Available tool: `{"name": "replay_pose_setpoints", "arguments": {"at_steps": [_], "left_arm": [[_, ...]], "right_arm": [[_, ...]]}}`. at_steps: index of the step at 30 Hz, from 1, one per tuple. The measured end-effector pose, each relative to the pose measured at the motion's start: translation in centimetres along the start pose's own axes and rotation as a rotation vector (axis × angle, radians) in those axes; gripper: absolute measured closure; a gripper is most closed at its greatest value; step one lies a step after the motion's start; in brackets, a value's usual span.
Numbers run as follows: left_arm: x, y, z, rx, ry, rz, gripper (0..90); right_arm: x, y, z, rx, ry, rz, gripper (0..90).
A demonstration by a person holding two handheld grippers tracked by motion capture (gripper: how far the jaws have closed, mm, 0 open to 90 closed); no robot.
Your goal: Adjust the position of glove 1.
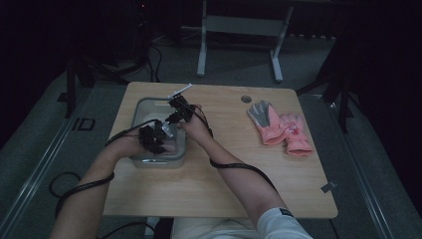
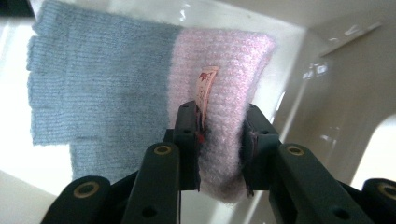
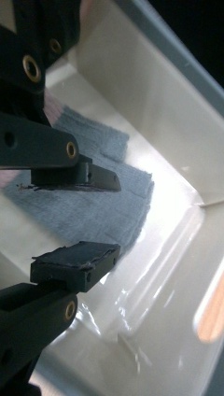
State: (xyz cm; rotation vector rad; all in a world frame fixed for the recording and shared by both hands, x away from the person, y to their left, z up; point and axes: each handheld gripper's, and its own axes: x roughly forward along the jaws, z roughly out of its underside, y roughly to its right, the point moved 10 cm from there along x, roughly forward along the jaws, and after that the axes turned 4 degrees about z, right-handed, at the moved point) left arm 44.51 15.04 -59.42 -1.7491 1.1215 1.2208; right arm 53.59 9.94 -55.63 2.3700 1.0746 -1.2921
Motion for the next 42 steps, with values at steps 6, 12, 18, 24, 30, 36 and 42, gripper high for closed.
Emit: {"name": "replay_pose_setpoints", "arguments": {"at_steps": [6, 12, 18, 24, 30, 36, 42], "left_arm": [[-0.7, -0.3, -0.2, -0.014, 0.041, -0.039, 52.3], [-3.1, -0.7, -1.3, -0.14, 0.179, -0.096, 32.0], [-6.0, 0.6, -3.9, -0.182, 0.284, -0.077, 14.6], [-7.2, 3.1, -7.1, -0.191, 0.349, -0.031, 8.3], [-6.9, 5.3, -10.0, -0.168, 0.391, -0.004, 4.8], [-6.2, 6.6, -12.3, -0.149, 0.438, -0.013, 2.0], [-5.1, 8.5, -14.3, -0.142, 0.463, 0.016, 2.0]], "right_arm": [[-2.9, 0.5, -0.6, 0.024, 0.067, -0.04, 61.3], [-5.8, 0.6, 0.0, 0.036, 0.129, -0.073, 58.5], [-8.7, 0.9, 1.0, 0.009, 0.154, -0.095, 48.3], [-11.1, 2.0, 2.5, -0.011, 0.171, -0.13, 33.3], [-13.1, 4.8, 4.0, 0.011, 0.212, -0.099, 23.5], [-13.7, 7.4, 6.0, 0.001, 0.219, -0.073, 17.3], [-14.0, 9.6, 8.0, -0.005, 0.217, -0.04, 14.9]]}}
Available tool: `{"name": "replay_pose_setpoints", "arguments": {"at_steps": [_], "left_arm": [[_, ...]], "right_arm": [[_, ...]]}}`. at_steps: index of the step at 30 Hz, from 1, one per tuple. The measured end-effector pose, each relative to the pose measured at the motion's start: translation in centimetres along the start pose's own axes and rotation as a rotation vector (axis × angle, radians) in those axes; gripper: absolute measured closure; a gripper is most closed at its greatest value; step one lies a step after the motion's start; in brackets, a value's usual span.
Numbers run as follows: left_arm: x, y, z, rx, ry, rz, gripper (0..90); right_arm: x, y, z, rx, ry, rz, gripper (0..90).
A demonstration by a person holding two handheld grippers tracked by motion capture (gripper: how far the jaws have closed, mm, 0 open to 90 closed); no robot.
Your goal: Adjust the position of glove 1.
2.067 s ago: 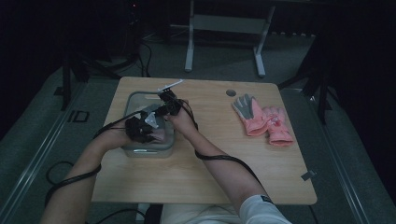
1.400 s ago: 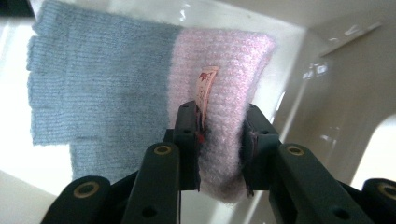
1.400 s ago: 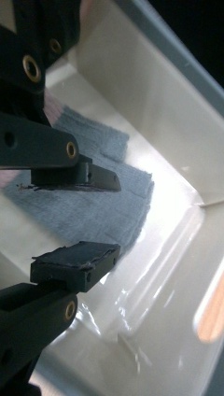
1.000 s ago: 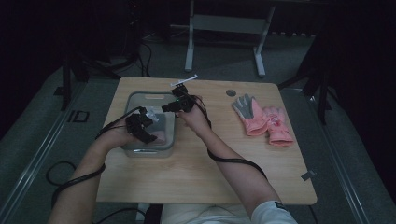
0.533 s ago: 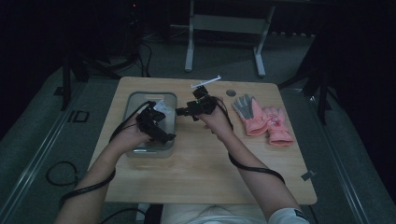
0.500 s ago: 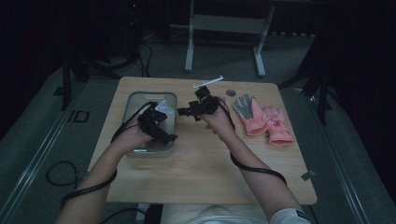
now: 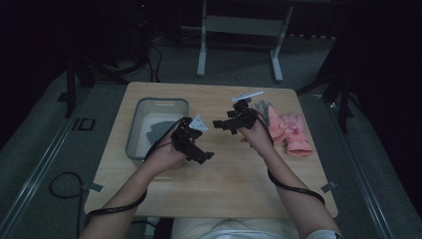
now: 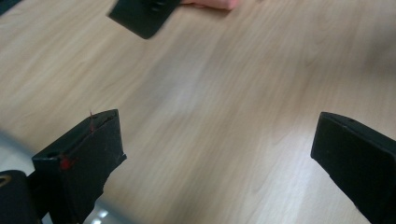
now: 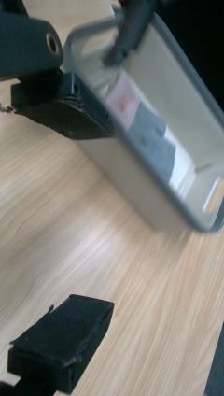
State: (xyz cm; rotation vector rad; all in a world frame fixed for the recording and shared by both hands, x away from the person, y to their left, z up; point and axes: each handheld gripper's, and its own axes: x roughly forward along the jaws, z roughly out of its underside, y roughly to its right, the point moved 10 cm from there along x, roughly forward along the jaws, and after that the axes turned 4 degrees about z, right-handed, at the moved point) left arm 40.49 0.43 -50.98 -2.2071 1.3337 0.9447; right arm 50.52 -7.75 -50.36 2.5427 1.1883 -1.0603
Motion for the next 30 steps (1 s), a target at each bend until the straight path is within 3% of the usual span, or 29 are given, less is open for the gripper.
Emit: {"name": "replay_pose_setpoints", "arguments": {"at_steps": [3, 6, 9, 10, 12, 14, 17, 18, 21, 22, 23, 25, 26, 28, 29, 30], "left_arm": [[0.9, 1.0, -0.4, 0.0, 0.016, 0.019, 2.0], [2.2, 1.6, -0.3, 0.007, 0.004, 0.005, 2.0], [2.9, 2.1, -0.4, -0.005, 0.027, 0.019, 2.0], [3.7, 2.8, -0.2, -0.014, 0.027, 0.036, 2.0], [4.3, 3.2, 0.0, 0.01, 0.021, 0.03, 2.0], [4.9, 3.7, 0.2, 0.015, 0.015, 0.04, 2.0], [5.5, 4.1, 0.5, 0.017, 0.019, 0.037, 2.1], [6.1, 4.7, 0.8, 0.001, 0.031, 0.06, 2.1], [6.4, 4.9, 1.0, -0.007, 0.039, 0.063, 2.2], [7.4, 5.7, 1.4, -0.031, 0.054, 0.096, 2.2], [7.8, 5.9, 1.7, -0.027, 0.052, 0.089, 2.2], [8.4, 6.3, 2.3, -0.022, 0.062, 0.081, 2.2], [8.6, 6.5, 2.6, -0.018, 0.061, 0.076, 2.2], [8.9, 6.5, 3.3, 0.001, 0.058, 0.04, 2.2], [9.0, 6.5, 3.8, 0.015, 0.053, 0.024, 2.2], [9.0, 6.4, 4.2, 0.016, 0.049, 0.009, 2.2]], "right_arm": [[-0.5, 0.8, 1.1, 0.032, -0.029, -0.008, 14.3], [-1.0, 1.1, 1.9, 0.031, -0.04, -0.014, 12.5], [-1.4, 1.3, 2.4, -0.001, -0.04, 0.0, 13.2], [-1.6, 1.5, 2.5, -0.003, -0.035, 0.007, 15.5], [-2.3, 2.3, 3.0, -0.003, -0.039, 0.019, 29.8], [-2.7, 2.9, 3.3, -0.006, -0.034, 0.031, 34.6], [-3.1, 4.1, 3.9, -0.035, -0.036, 0.093, 45.2], [-3.3, 4.6, 4.1, -0.044, -0.043, 0.112, 49.7], [-3.5, 5.5, 4.6, -0.047, -0.05, 0.142, 51.7], [-3.5, 5.5, 4.6, -0.047, -0.05, 0.142, 55.8], [-4.0, 7.5, 5.3, -0.042, -0.055, 0.204, 65.4], [-4.2, 8.1, 5.4, -0.035, -0.051, 0.217, 65.4], [-4.6, 9.4, 5.7, -0.038, -0.055, 0.241, 65.3], [-4.8, 10.0, 5.7, -0.027, -0.05, 0.242, 65.3], [-5.1, 10.9, 5.7, -0.021, -0.047, 0.261, 65.4], [-5.6, 12.6, 5.9, -0.011, -0.049, 0.295, 65.6]]}}
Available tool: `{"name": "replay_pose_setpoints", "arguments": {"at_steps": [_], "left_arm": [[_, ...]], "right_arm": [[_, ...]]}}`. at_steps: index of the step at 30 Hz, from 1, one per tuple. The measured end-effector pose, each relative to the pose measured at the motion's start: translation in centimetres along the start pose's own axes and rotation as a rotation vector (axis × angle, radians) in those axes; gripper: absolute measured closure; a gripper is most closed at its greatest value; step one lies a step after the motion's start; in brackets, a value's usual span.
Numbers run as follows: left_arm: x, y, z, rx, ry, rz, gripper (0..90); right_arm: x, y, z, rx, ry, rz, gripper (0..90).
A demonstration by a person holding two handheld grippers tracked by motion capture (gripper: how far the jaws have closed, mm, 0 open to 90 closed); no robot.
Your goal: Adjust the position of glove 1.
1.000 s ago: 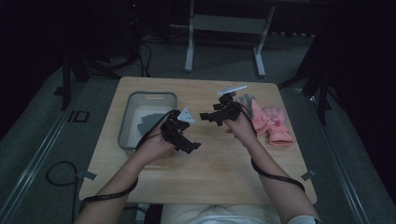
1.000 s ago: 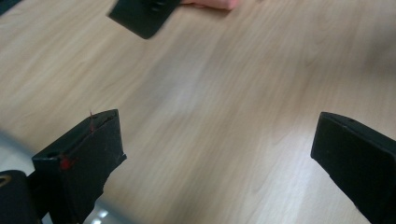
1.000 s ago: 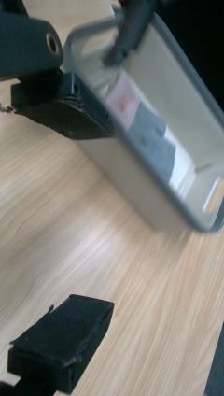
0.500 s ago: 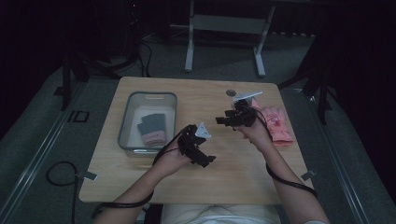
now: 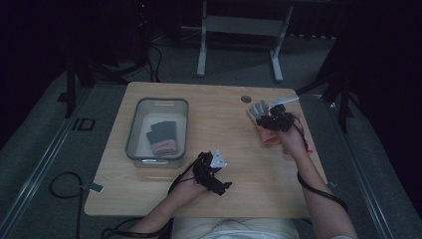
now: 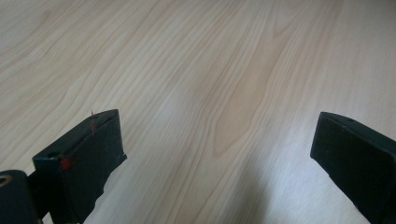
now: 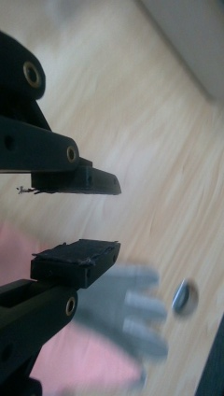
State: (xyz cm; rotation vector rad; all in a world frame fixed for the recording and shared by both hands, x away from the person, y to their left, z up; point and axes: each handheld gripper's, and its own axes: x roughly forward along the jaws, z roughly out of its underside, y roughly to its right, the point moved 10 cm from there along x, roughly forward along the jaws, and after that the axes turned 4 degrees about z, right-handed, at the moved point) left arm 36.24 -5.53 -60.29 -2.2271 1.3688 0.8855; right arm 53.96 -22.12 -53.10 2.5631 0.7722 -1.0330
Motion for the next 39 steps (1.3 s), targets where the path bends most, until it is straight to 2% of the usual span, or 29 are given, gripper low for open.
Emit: {"name": "replay_pose_setpoints", "arguments": {"at_steps": [1, 2, 3, 4, 5, 9, 14, 16, 17, 18, 22, 24, 25, 26, 28, 31, 33, 34, 35, 37, 38, 39], "left_arm": [[0.0, 0.0, 0.4, -0.003, -0.005, -0.007, 2.2], [0.0, 0.0, 0.8, -0.009, -0.009, -0.011, 2.2], [0.1, -0.1, 1.1, -0.015, 0.0, -0.027, 2.2], [0.0, -0.1, 1.8, -0.014, -0.005, -0.044, 2.2], [0.0, -0.1, 1.8, -0.014, -0.005, -0.044, 2.2], [-0.2, -0.3, 2.6, -0.018, 0.0, -0.085, 2.2], [-0.4, -0.1, 2.8, -0.069, 0.057, -0.086, 2.2], [-0.3, 0.2, 3.0, -0.093, 0.049, -0.062, 2.3], [-0.2, 0.4, 3.2, -0.102, 0.046, -0.058, 2.3], [-0.2, 0.6, 3.3, -0.085, 0.052, -0.066, 2.4], [0.0, 0.7, 3.3, -0.071, 0.043, -0.065, 2.3], [-0.1, 0.6, 3.3, -0.066, 0.047, -0.08, 2.3], [-0.2, 0.6, 3.3, -0.066, 0.052, -0.075, 2.3], [-0.2, 0.6, 3.3, -0.064, 0.055, -0.075, 2.3], [-0.4, 0.5, 3.4, -0.055, 0.057, -0.093, 2.3], [-0.4, 0.6, 3.5, -0.062, 0.064, -0.086, 2.4], [-0.4, 0.6, 3.4, -0.054, 0.069, -0.088, 2.3], [-0.4, 0.6, 3.4, -0.054, 0.069, -0.088, 2.3], [-0.5, 0.7, 3.3, -0.05, 0.077, -0.089, 2.3], [-0.6, 0.8, 3.3, -0.043, 0.079, -0.098, 2.3], [-0.6, 0.9, 3.2, -0.039, 0.082, -0.097, 2.3], [-0.6, 0.9, 3.2, -0.039, 0.082, -0.097, 2.3]], "right_arm": [[0.1, 0.9, 0.1, 0.006, -0.004, 0.017, 65.9], [0.1, 0.9, 0.1, 0.006, -0.004, 0.017, 65.9], [0.2, 1.7, 0.2, 0.011, -0.008, 0.03, 66.0], [0.5, 3.0, 0.6, 0.019, -0.025, 0.051, 66.8], [0.5, 3.0, 0.6, 0.019, -0.025, 0.051, 66.8], [1.3, 4.7, 0.8, 0.016, -0.053, 0.073, 65.9], [3.6, 5.3, 0.6, 0.004, -0.073, 0.074, 63.2], [4.7, 5.3, 0.7, 0.008, -0.076, 0.055, 63.0], [5.8, 5.5, 1.4, 0.0, -0.114, 0.068, 61.8], [6.2, 5.7, 1.8, -0.006, -0.138, 0.081, 61.3], [7.0, 5.8, 2.5, -0.016, -0.161, 0.094, 61.9], [7.5, 5.6, 2.9, -0.05, -0.178, 0.101, 67.9], [7.7, 5.4, 3.2, -0.051, -0.187, 0.094, 69.3], [8.0, 5.3, 3.3, -0.032, -0.189, 0.093, 73.8], [8.0, 5.3, 3.3, -0.016, -0.192, 0.092, 76.6], [7.8, 5.3, 3.2, 0.033, -0.193, 0.102, 85.5], [7.2, 5.3, 2.8, 0.07, -0.177, 0.11, 87.9], [7.2, 5.3, 2.8, 0.07, -0.177, 0.11, 87.9], [5.4, 4.7, 1.6, 0.099, -0.109, 0.124, 88.2], [4.2, 4.0, 0.8, 0.121, -0.065, 0.108, 88.2], [3.5, 3.6, 0.3, 0.116, -0.042, 0.105, 88.2], [3.5, 3.6, 0.3, 0.116, -0.042, 0.105, 88.2]]}}
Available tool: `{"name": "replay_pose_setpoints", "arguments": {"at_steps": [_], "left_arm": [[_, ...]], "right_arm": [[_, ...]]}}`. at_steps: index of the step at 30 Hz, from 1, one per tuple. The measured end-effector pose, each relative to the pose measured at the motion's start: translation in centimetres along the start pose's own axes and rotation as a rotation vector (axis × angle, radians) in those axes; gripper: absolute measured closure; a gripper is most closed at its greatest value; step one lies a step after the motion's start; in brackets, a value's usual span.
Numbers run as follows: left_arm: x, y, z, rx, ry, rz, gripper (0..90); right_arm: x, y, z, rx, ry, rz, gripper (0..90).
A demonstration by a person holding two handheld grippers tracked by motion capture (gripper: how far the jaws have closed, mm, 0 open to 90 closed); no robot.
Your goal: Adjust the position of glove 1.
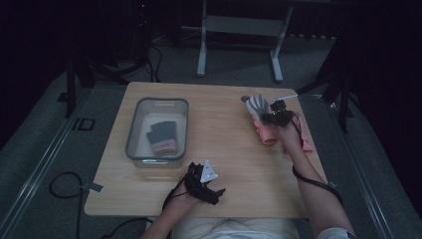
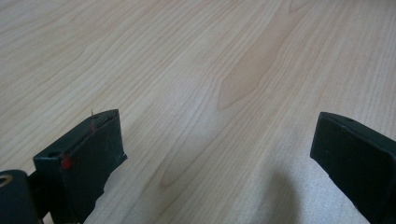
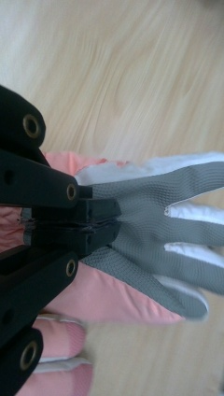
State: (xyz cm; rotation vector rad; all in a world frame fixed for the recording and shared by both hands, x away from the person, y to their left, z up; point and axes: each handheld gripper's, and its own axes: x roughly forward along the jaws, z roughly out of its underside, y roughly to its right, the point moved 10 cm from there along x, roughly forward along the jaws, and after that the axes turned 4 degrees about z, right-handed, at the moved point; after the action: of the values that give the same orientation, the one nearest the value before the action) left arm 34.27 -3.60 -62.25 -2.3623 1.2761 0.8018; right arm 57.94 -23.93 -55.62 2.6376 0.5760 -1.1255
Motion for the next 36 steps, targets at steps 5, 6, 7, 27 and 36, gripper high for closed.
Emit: {"name": "replay_pose_setpoints", "arguments": {"at_steps": [5, 6, 7, 27, 36], "left_arm": [[0.0, -0.1, 0.0, 0.007, 0.001, -0.01, 2.3], [-0.1, -0.1, 0.0, 0.005, 0.005, -0.01, 2.3], [-0.1, -0.1, 0.0, -0.002, 0.008, -0.009, 2.4], [-0.3, 0.2, -0.2, 0.021, 0.034, -0.016, 2.3], [-0.4, 0.1, -0.1, 0.015, 0.035, -0.005, 2.3]], "right_arm": [[-5.3, -2.7, -1.7, 0.07, 0.078, -0.044, 88.3], [-6.1, -3.1, -1.8, 0.085, 0.09, -0.04, 88.3], [-6.8, -3.6, -1.9, 0.069, 0.098, -0.015, 88.2], [-6.8, -10.7, 4.3, 0.256, 0.058, -0.028, 88.2], [-2.5, -12.5, 5.9, 0.254, -0.021, -0.027, 88.2]]}}
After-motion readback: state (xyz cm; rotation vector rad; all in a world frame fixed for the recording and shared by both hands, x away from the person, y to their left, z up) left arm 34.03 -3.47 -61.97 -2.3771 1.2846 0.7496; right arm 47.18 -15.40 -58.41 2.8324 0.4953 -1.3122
